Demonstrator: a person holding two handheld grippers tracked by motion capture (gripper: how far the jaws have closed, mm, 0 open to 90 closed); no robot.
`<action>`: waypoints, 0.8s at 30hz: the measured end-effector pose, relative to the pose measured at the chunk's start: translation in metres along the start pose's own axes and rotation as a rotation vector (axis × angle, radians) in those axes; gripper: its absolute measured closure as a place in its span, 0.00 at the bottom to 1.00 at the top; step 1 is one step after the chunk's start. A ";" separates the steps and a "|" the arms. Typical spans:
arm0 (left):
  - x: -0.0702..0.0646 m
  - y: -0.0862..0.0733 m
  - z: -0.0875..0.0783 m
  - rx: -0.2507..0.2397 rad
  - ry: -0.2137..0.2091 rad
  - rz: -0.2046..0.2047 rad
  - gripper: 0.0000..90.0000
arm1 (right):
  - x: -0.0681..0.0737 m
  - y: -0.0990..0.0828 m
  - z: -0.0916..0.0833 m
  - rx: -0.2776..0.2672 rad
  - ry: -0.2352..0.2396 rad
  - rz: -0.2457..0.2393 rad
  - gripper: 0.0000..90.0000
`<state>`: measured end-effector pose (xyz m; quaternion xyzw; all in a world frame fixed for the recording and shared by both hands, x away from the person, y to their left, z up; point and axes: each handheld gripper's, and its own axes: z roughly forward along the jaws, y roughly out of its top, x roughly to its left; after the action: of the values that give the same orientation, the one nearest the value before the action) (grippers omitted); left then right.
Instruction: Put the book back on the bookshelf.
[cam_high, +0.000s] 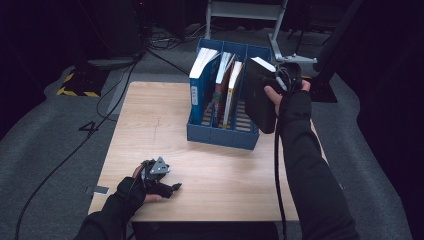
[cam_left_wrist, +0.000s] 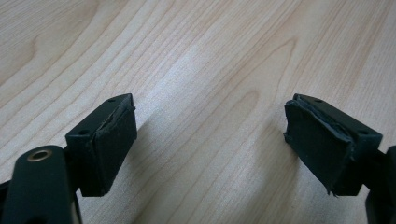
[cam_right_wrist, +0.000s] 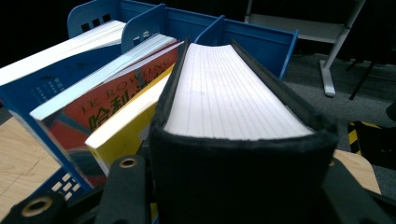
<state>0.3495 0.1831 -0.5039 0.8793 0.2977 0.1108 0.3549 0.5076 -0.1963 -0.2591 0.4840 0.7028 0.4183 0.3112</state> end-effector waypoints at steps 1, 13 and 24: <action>0.000 0.000 0.000 0.000 0.000 0.000 0.19 | 0.002 0.002 0.004 0.004 -0.009 -0.001 0.59; 0.000 0.000 0.000 0.000 -0.001 0.001 0.19 | -0.003 0.000 0.023 0.006 -0.051 0.072 0.59; 0.000 0.000 0.000 0.000 -0.001 0.001 0.19 | 0.001 0.003 0.043 0.019 -0.076 0.070 0.59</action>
<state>0.3496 0.1832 -0.5039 0.8796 0.2970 0.1106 0.3549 0.5441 -0.1822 -0.2762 0.5269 0.6769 0.4036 0.3184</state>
